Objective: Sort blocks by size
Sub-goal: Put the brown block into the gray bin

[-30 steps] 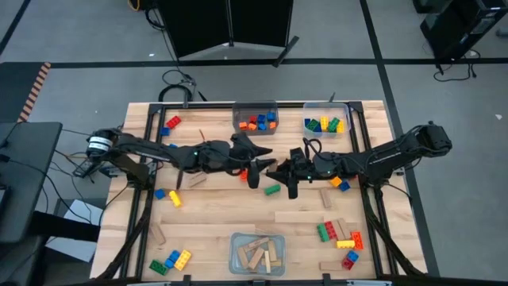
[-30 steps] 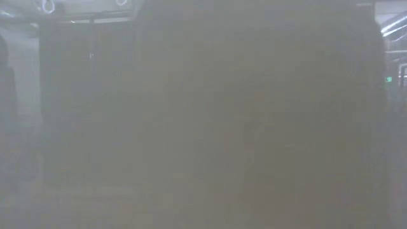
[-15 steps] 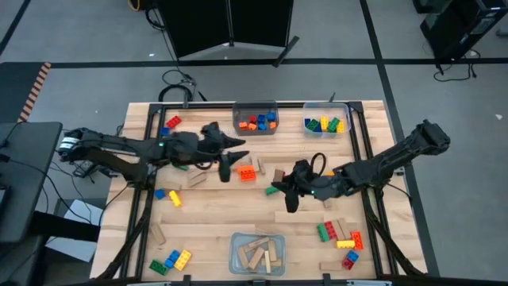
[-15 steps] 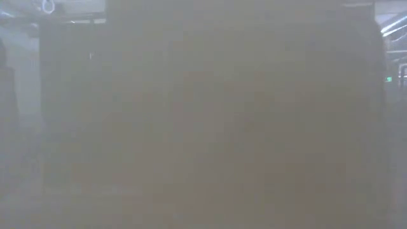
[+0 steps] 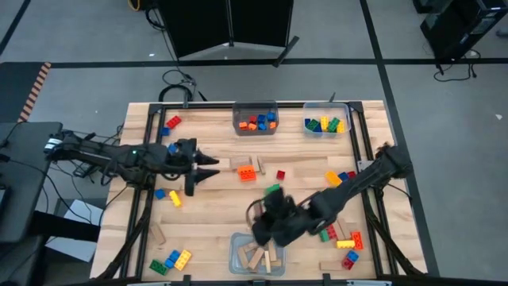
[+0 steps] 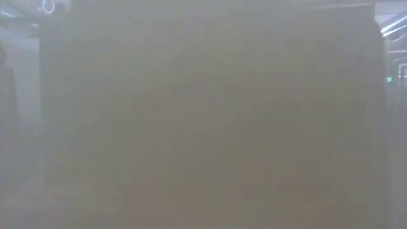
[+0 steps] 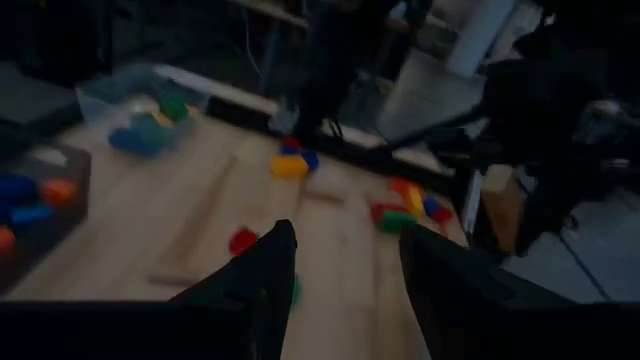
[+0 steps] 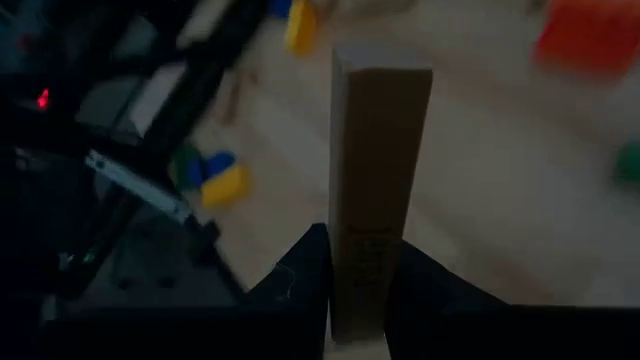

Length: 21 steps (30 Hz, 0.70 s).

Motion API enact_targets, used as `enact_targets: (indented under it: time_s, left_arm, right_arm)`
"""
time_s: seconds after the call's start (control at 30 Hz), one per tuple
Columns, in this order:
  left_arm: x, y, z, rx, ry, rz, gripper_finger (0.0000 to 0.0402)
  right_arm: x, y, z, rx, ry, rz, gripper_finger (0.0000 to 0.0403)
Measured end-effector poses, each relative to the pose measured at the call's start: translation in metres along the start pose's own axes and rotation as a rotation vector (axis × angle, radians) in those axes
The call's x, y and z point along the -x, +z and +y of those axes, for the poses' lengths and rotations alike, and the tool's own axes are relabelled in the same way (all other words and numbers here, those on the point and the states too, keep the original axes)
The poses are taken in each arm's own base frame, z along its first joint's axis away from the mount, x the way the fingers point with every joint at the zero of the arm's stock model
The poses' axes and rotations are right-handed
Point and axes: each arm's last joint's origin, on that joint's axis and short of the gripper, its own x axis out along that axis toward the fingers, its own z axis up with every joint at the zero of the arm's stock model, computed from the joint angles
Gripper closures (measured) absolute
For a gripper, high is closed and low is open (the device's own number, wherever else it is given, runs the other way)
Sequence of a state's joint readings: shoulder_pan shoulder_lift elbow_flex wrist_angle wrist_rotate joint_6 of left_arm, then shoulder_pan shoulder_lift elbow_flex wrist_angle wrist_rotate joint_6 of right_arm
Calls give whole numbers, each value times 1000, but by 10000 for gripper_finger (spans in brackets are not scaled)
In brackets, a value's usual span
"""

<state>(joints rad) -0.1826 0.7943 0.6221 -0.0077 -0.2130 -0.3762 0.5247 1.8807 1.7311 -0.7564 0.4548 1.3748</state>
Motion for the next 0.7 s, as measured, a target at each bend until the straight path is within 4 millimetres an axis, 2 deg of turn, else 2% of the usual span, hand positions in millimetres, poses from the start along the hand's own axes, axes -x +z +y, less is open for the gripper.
enact_targets:
  time_s: [0.13, 0.27, 0.43, 0.6, 0.7]
  left_arm:
    - [8, -7, -1, 15, -31, 77, 214]
    - [14, -10, -7, 5, -95, 116, 214]
    - [17, -14, -11, -12, -122, 143, 214]
    - [18, -14, -13, -15, -131, 149, 214]
    - [18, -15, -13, -16, -132, 149, 214]
  right_arm:
    - [-19, -21, 20, -135, -48, 152, 329]
    - [-41, -50, 32, -248, -85, 270, 326]
    - [-65, -82, 33, -341, -134, 342, 324]
    - [-85, -97, 27, -364, -173, 393, 319]
    - [-86, -96, 27, -363, -168, 393, 308]
